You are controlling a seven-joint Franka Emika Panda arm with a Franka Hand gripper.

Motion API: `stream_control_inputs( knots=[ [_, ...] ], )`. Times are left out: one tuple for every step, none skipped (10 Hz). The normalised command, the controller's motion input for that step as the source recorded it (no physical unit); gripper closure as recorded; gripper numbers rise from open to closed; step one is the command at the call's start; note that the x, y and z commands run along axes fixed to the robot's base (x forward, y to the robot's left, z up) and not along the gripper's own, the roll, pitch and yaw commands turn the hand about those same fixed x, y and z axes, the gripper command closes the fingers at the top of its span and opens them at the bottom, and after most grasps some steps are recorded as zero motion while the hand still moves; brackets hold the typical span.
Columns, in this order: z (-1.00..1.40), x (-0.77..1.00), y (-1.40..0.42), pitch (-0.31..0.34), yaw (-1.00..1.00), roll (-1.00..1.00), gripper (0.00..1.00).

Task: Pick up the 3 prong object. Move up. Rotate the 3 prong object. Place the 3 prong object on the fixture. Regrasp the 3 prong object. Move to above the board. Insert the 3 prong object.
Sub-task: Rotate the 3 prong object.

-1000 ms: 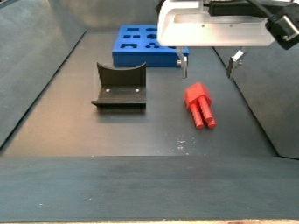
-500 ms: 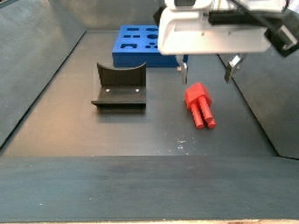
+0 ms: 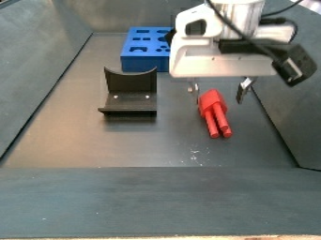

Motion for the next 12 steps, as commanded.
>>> stream_control_inputs(
  knots=[
    [-0.55,0.04,0.02,-0.025,-0.01,0.05,0.0],
    [-0.44,0.04,0.02,-0.026,-0.01,0.05,0.0],
    [-0.34,0.04,0.02,-0.027,0.0,0.06,0.0],
    [-0.23,0.04,0.02,-0.031,0.0,0.06,0.0],
    [-0.17,0.02,0.02,-0.024,0.0,0.06,0.0],
    [-0.17,0.02,0.02,-0.024,0.0,0.06,0.0],
    [-0.17,0.01,0.01,-0.012,0.0,0.06,0.0],
    [-0.17,0.01,0.02,-0.013,0.0,0.06,0.0],
    [-0.17,0.01,0.02,-0.013,0.0,0.06,0.0],
    [-0.17,0.01,0.02,-0.013,0.0,0.06,0.0],
    [-0.17,0.01,0.02,-0.013,0.0,0.06,0.0],
    [-0.17,0.01,0.01,-0.013,0.0,0.06,0.0]
  ],
)
